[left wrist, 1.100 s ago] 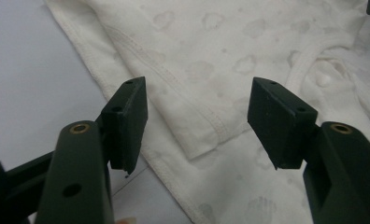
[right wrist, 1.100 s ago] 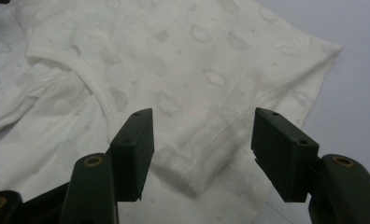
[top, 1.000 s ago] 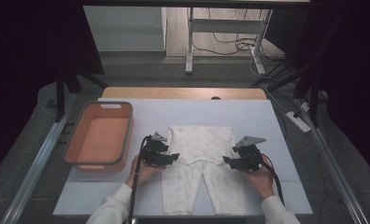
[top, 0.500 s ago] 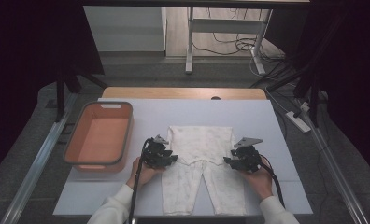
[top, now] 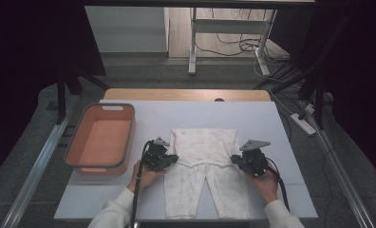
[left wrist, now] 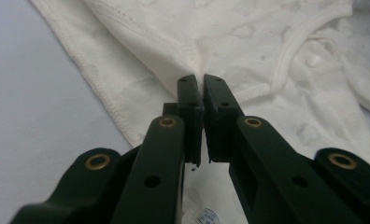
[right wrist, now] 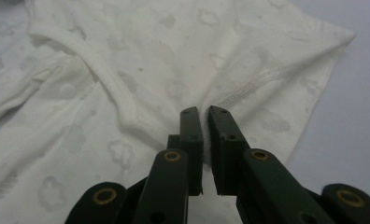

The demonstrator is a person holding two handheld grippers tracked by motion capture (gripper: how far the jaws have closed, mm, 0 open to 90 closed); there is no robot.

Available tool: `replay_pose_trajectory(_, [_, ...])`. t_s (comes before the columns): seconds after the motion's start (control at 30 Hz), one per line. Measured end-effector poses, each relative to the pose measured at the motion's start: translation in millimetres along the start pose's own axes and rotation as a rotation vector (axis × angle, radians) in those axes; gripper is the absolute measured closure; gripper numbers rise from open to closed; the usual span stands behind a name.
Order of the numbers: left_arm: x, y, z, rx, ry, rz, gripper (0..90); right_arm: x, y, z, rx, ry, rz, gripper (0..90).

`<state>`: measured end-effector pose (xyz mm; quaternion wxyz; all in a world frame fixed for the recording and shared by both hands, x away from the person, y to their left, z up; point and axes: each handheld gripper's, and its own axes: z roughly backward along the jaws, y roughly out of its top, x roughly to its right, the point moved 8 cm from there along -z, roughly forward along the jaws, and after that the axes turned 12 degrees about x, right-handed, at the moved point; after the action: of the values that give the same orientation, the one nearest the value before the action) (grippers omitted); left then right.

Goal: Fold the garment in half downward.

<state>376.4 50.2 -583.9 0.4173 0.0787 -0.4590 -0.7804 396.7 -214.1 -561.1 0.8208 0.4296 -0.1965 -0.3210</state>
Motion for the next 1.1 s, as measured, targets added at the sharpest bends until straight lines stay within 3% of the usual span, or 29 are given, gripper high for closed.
replay_pose_trajectory(0.43, [10.1, 4.6, 13.8, 0.038, -0.028, 0.01, 85.1, -4.6, 10.8, 23.5, 0.066, 0.012, -0.012, 84.5])
replay_pose_trajectory(1.1, [25.4, -1.6, 26.9, 0.049, -0.063, 0.008, 84.8, -17.8, 2.7, 40.1, 0.074, 0.03, -0.006, 84.5])
